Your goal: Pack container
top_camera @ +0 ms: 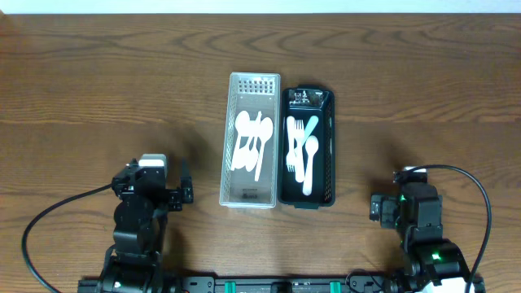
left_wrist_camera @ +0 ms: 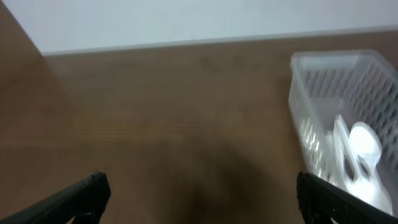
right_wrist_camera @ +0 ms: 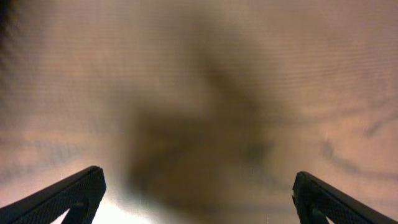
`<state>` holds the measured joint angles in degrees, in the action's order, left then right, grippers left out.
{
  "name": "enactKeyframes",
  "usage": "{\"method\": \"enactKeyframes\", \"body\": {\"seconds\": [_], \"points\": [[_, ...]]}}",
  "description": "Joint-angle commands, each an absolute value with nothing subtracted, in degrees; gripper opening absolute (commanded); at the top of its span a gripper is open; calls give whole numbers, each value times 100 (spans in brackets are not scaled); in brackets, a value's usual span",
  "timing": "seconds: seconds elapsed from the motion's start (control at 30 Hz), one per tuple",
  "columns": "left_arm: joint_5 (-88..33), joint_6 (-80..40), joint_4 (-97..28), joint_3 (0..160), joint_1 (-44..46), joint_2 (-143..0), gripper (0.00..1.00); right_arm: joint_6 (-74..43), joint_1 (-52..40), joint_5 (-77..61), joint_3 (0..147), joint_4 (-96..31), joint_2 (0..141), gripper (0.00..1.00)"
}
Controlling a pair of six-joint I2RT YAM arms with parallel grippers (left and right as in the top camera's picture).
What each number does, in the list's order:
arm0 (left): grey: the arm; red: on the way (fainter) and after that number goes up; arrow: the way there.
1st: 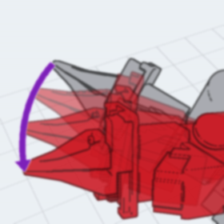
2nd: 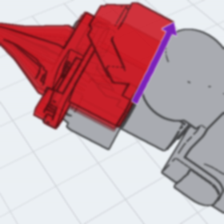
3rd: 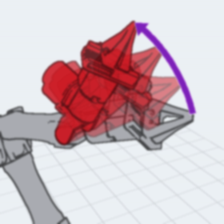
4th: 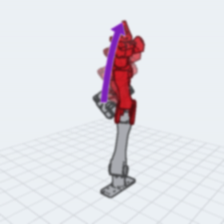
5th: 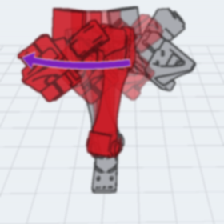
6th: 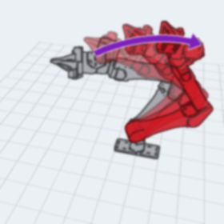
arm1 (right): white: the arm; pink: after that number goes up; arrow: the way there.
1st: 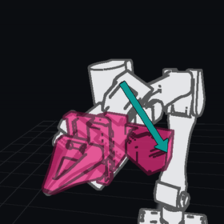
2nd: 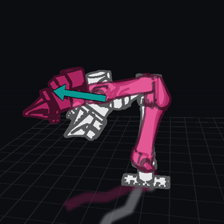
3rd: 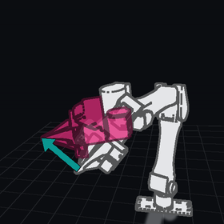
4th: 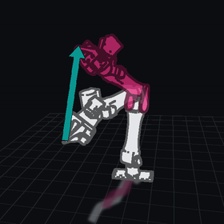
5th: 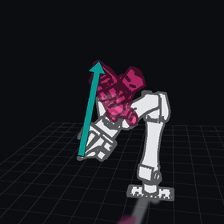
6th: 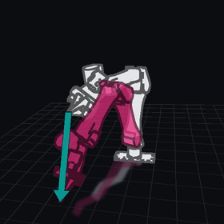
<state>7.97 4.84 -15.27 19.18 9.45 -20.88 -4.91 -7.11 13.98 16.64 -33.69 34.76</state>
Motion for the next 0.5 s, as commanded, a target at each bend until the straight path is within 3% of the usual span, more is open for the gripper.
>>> {"method": "enactKeyframes", "body": {"seconds": [0.0,0.17,0.47], "points": [[864,556,-1911,1935,963,-2086,98,-421,-770,1457,1653,-3651,3413,99],[864,554,-2749,1935,963,-2086,98,-421,-760,1457,1647,-4106,2921,99],[864,554,-3780,1935,963,-2086,98,-419,-937,1466,1647,-4416,589,99]]}}
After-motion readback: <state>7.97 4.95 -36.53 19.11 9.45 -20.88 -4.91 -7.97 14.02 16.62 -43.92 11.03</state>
